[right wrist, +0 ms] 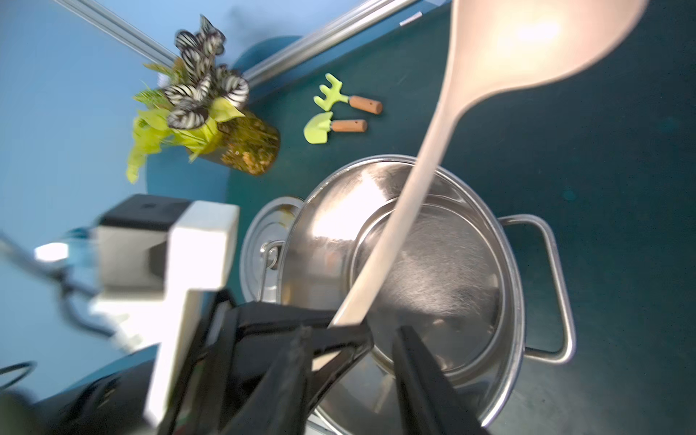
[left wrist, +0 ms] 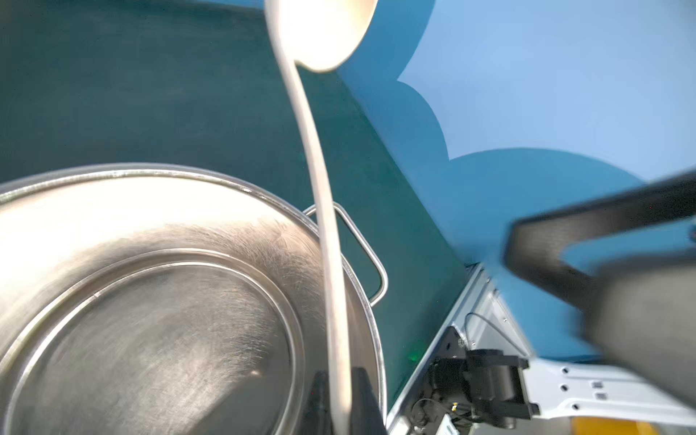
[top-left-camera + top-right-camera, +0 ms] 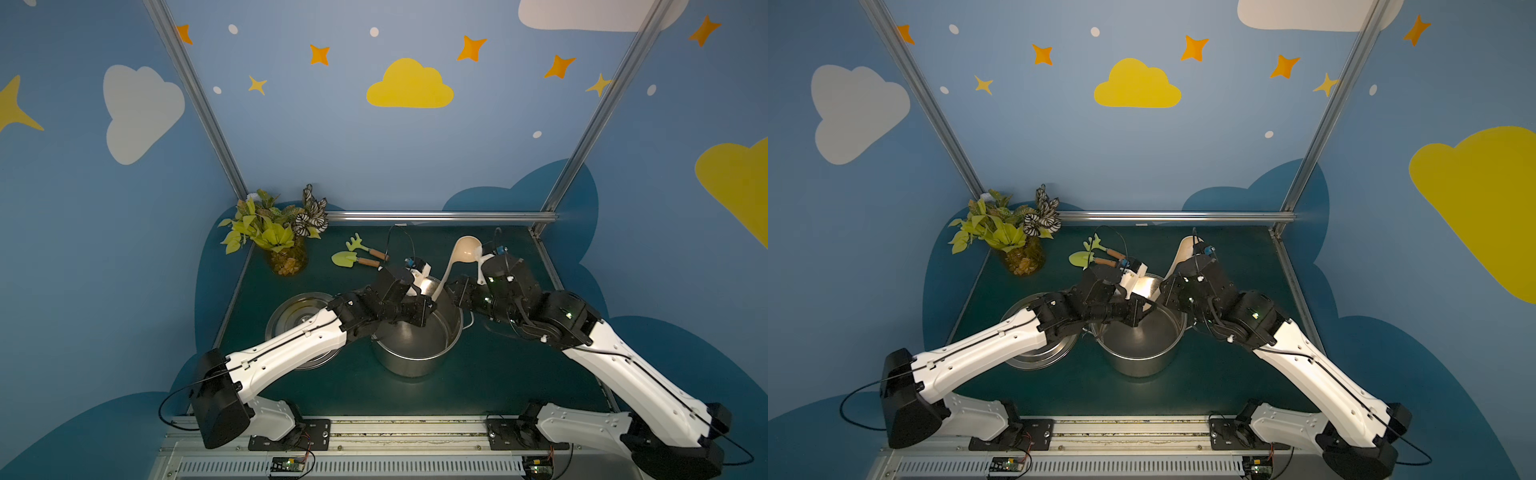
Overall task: Stir the soup with a spoon
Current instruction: Adjust the spoon.
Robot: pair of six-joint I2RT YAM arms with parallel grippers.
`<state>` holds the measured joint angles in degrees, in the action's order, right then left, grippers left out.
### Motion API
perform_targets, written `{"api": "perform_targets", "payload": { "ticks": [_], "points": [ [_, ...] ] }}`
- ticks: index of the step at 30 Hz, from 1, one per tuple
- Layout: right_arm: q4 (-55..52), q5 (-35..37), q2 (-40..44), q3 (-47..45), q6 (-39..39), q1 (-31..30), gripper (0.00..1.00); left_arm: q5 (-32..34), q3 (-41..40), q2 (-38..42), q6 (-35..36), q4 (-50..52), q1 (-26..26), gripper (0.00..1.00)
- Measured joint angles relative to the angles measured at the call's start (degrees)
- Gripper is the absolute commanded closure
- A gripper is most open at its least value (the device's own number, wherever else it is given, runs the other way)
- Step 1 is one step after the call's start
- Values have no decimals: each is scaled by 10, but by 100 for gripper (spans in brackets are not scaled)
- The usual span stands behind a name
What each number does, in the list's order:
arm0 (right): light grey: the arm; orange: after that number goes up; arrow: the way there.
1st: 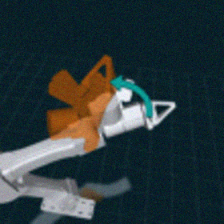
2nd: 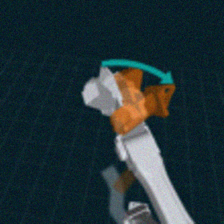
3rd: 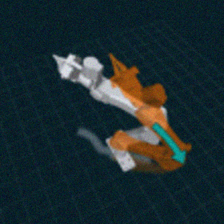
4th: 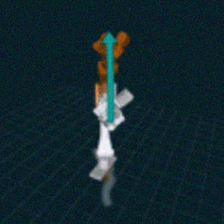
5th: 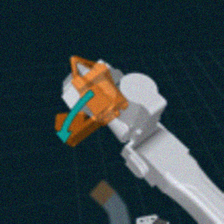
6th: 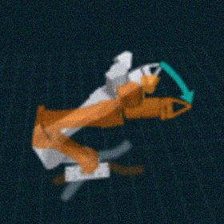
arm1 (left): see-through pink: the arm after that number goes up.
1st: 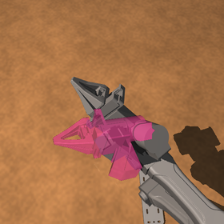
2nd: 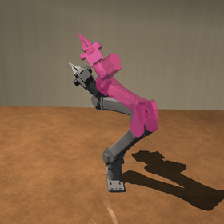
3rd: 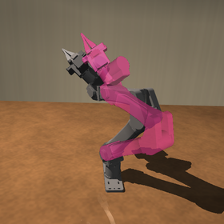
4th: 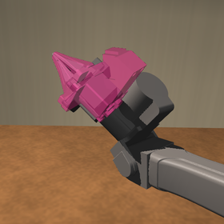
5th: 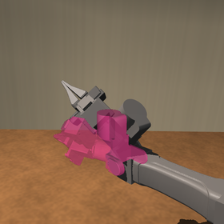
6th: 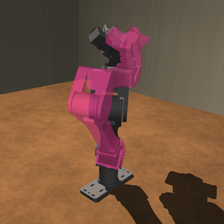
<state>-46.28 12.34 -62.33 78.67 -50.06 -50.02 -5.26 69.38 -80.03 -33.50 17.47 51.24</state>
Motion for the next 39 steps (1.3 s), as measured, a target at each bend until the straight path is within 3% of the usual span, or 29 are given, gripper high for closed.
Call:
{"api": "perform_targets", "payload": {
  "ticks": [9, 21, 27, 31, 34, 37, 39],
  "points": [
    [76, -75, 94, -92, 8, 62, 35, -55, -40, 8, -52, -79, -7, 98],
    [266, -178, 98, -247, -92, 116, 40, -100, -130, 59, -137, -239, -9, 98],
    [375, -212, 77, -265, -127, 136, 48, -120, -167, 63, -176, -313, -2, 98],
    [408, -227, 61, -266, -143, 146, 59, -126, -178, 63, -195, -355, 0, 98],
    [417, -237, 59, -266, -152, 153, 83, -128, -182, 64, -204, -379, 0, 98],
    [438, -252, 62, -266, -179, 161, 100, -131, -187, 65, -211, -397, 1, 86],
    [445, -269, 69, -265, -178, 165, 100, -138, -187, 66, -215, -407, 3, 73]
  ]
}}
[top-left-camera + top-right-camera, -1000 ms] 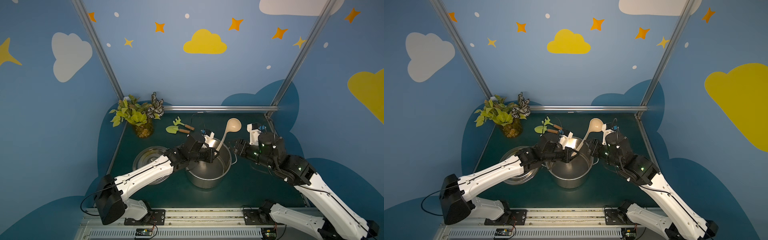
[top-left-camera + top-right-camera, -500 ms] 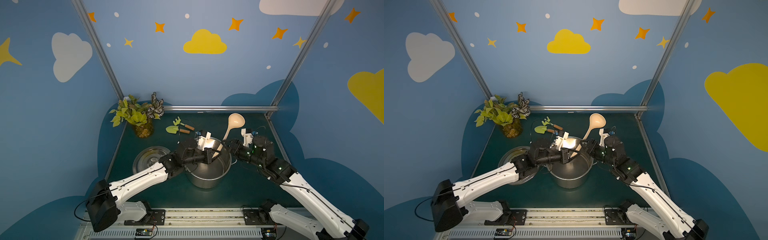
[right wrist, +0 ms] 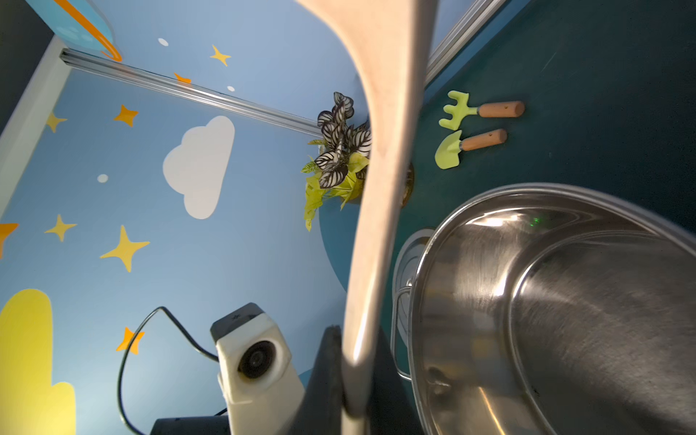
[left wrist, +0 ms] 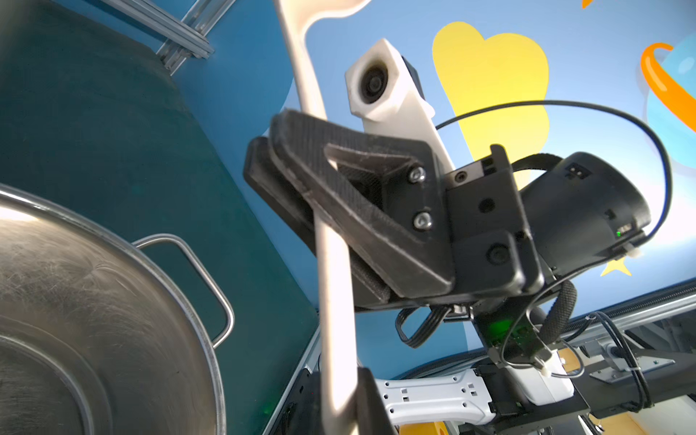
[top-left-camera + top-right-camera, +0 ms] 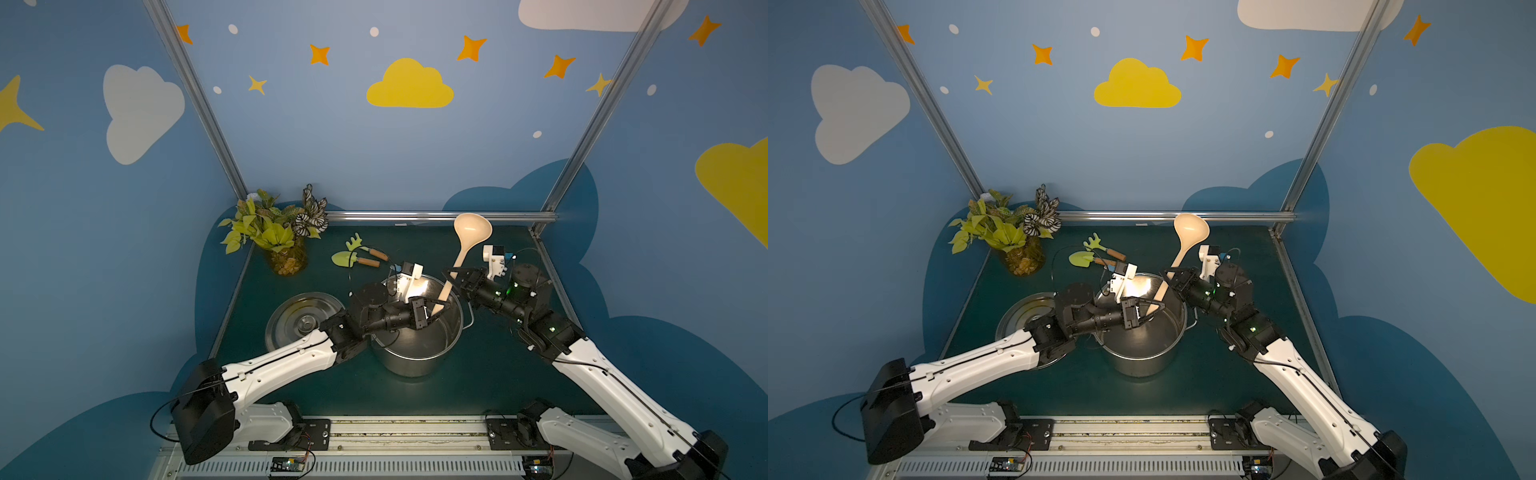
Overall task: Stir the soup with a spoon
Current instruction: Adjust the spoon.
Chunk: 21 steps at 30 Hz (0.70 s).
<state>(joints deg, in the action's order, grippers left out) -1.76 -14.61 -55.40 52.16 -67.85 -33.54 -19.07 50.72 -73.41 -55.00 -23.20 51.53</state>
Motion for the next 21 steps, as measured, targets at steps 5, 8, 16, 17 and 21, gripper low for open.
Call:
{"api": "perform_targets", "payload": {
  "ticks": [5, 8, 16, 17, 21],
  "points": [
    [-34, -20, 6, 6, 46, 20, 100, -16, 2, 0, 7, 16, -1, 53],
    [-64, -40, 2, 23, 75, 25, 100, -31, 9, 0, 13, 32, -5, 53],
    [-71, -122, -25, 52, 109, 26, 100, -82, 61, -21, 23, 38, -25, 55],
    [-71, -132, -27, 52, 111, 26, 100, -88, 63, -25, 23, 37, -28, 56],
    [-71, -165, -36, 52, 114, 26, 100, -112, 73, -47, 23, 33, -35, 62]
  ]
}}
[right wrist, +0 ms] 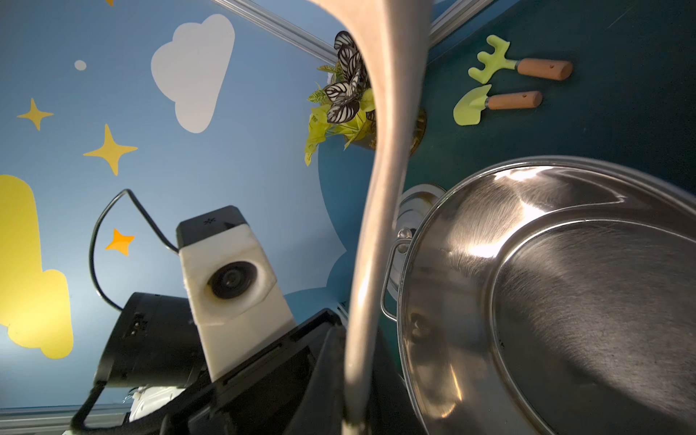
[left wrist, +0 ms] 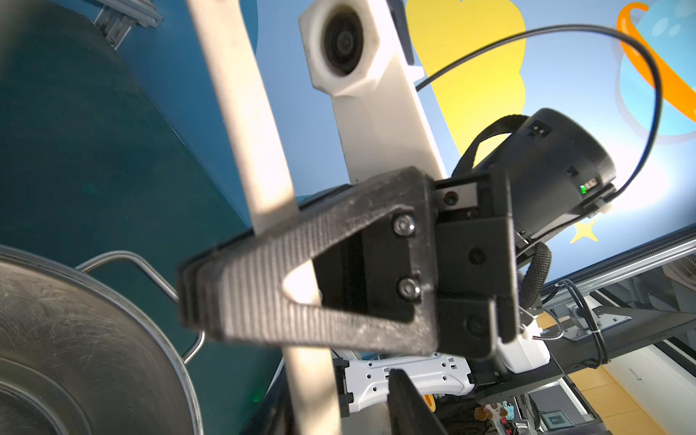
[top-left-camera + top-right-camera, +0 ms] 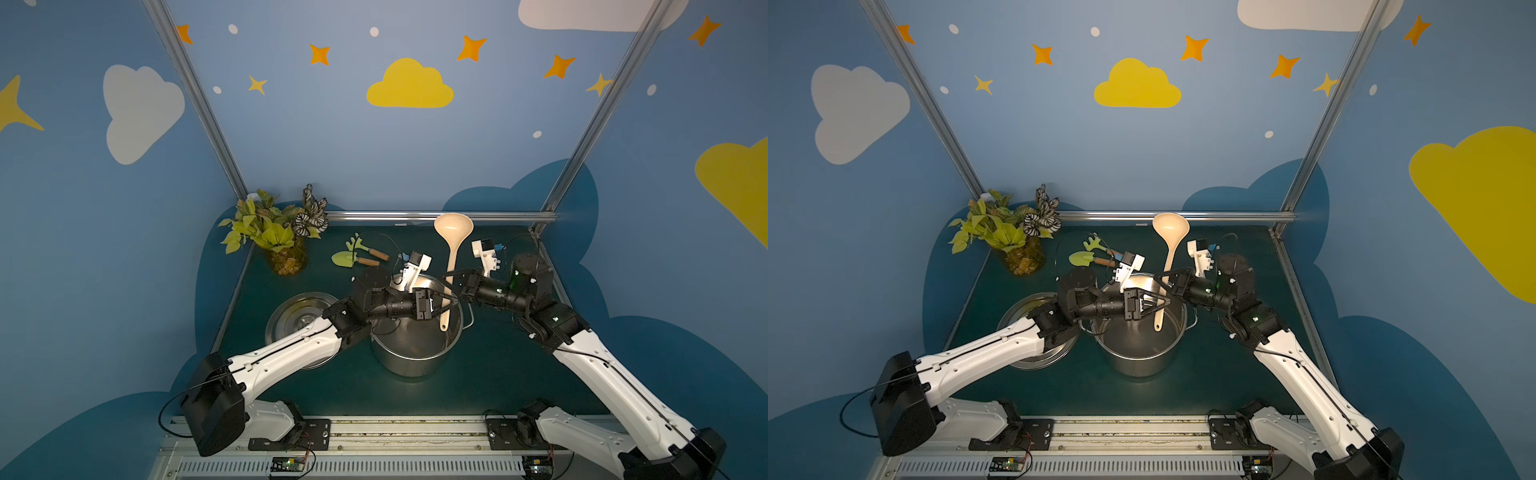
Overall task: Stir the soup with a spoon
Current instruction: Adjust the spoon.
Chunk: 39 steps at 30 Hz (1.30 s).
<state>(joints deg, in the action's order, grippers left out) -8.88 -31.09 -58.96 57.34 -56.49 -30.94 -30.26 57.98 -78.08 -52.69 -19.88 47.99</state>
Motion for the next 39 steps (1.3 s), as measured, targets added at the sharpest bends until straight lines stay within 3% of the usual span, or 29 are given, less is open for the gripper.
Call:
{"api": "perform_targets", "payload": {
  "ticks": [8, 9, 13, 16, 20, 26, 34, 39],
  "points": [
    [11, -40, -6, 0, 9, 2, 100, -32, 4, -16, -17, -9, -4, 97],
    [17, -46, -6, 1, 12, 2, 96, -38, 4, -16, -19, -14, -6, 98],
    [-13, -50, -5, 20, 21, 7, 62, -40, 0, -11, -24, -26, -9, 98],
    [-46, -39, 10, 26, 29, 15, 51, -30, -19, 2, -35, -31, -19, 98],
    [-54, -16, 67, -6, 8, 18, 45, 12, -57, 32, -64, -33, -35, 98],
    [-20, 38, 137, -93, -39, -35, 44, 101, -102, 71, -116, -38, -38, 98],
    [53, 124, 109, -154, -76, -124, 50, 194, -136, 76, -173, -53, -26, 98],
    [90, 157, 85, -154, -84, -152, 55, 213, -140, 76, -193, -78, -21, 98]
  ]
}}
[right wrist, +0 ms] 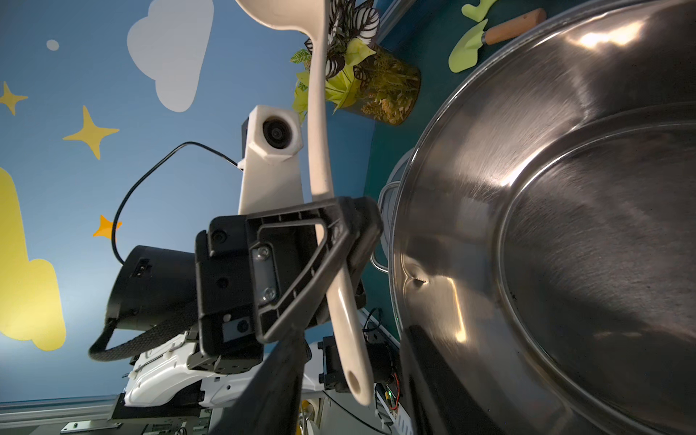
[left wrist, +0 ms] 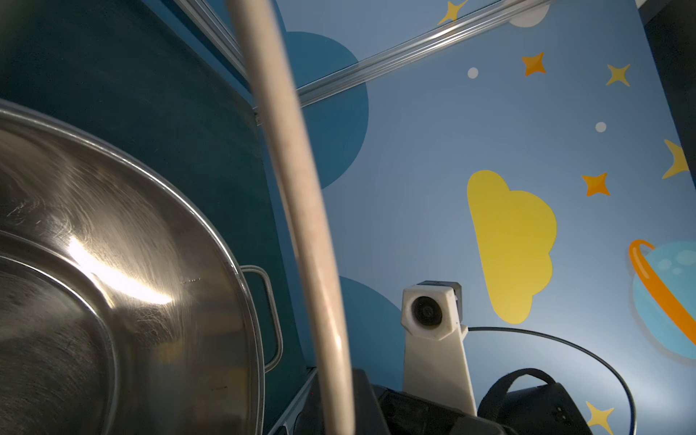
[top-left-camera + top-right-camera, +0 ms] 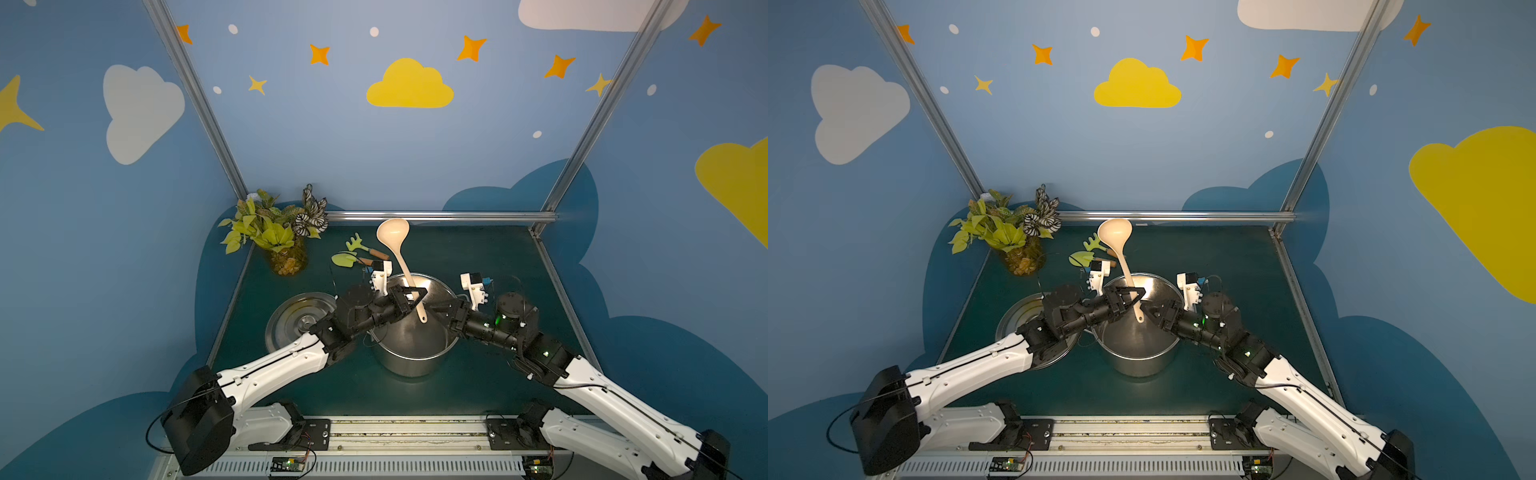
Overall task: Stir the soup with a spoon
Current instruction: Adjust the spoon.
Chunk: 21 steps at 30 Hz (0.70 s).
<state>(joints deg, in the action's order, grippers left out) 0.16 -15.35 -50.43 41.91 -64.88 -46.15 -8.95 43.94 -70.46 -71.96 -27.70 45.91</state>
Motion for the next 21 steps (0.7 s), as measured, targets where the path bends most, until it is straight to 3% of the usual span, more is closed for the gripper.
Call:
{"api": "perform_targets", "payload": {
  "ticks": [11, 17, 19, 21],
  "points": [
    [52, 23, -49, 11, -10, -31, 71, 22, -14, 0, -26, -52, 1, 98],
    [80, 23, -50, 13, -2, -34, 91, 29, -16, 0, -64, -76, 2, 97],
    [89, 23, -50, 14, -1, -35, 100, 30, -18, 1, -75, -88, 2, 90],
    [91, 22, -50, 15, -1, -36, 100, 32, -22, 2, -76, -96, 2, 81]
  ]
}}
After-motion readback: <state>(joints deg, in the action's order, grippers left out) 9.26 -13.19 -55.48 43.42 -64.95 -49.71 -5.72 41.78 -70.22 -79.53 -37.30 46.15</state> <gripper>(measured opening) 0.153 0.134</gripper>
